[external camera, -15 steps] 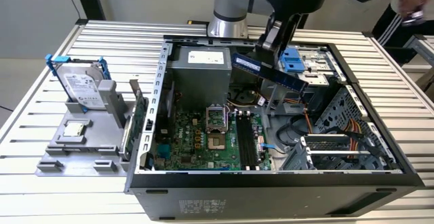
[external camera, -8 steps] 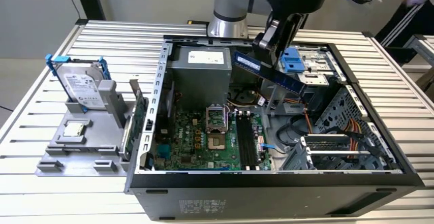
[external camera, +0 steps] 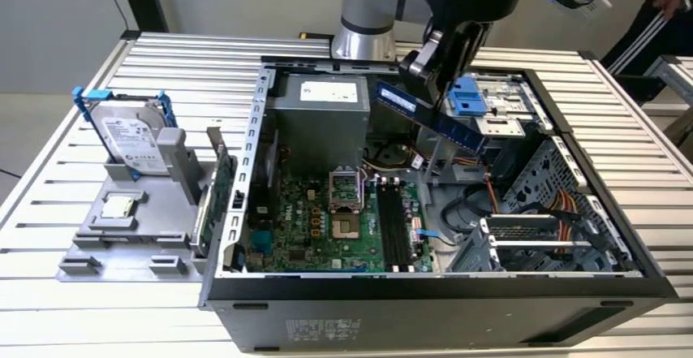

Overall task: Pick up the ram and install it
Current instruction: 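Insert the ram into the slot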

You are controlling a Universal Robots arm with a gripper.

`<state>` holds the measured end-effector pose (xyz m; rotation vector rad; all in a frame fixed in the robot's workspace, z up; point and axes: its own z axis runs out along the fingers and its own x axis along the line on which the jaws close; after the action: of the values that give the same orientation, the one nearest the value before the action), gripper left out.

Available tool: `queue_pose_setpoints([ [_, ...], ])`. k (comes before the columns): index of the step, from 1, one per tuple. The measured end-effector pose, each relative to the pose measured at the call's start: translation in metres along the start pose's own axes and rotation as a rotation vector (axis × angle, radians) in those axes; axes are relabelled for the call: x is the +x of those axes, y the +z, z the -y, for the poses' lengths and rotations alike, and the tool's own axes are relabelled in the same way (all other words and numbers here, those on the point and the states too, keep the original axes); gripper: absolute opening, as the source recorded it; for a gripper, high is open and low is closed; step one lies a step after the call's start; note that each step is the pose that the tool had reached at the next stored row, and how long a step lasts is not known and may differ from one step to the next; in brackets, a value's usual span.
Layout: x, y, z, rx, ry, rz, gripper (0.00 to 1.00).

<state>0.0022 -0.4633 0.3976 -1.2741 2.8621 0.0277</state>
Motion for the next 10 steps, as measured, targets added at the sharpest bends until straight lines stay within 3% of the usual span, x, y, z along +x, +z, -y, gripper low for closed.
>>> queue_pose_setpoints([
  [10, 0.0, 0.0, 0.0, 0.0012, 0.08, 0.001, 0.0],
])
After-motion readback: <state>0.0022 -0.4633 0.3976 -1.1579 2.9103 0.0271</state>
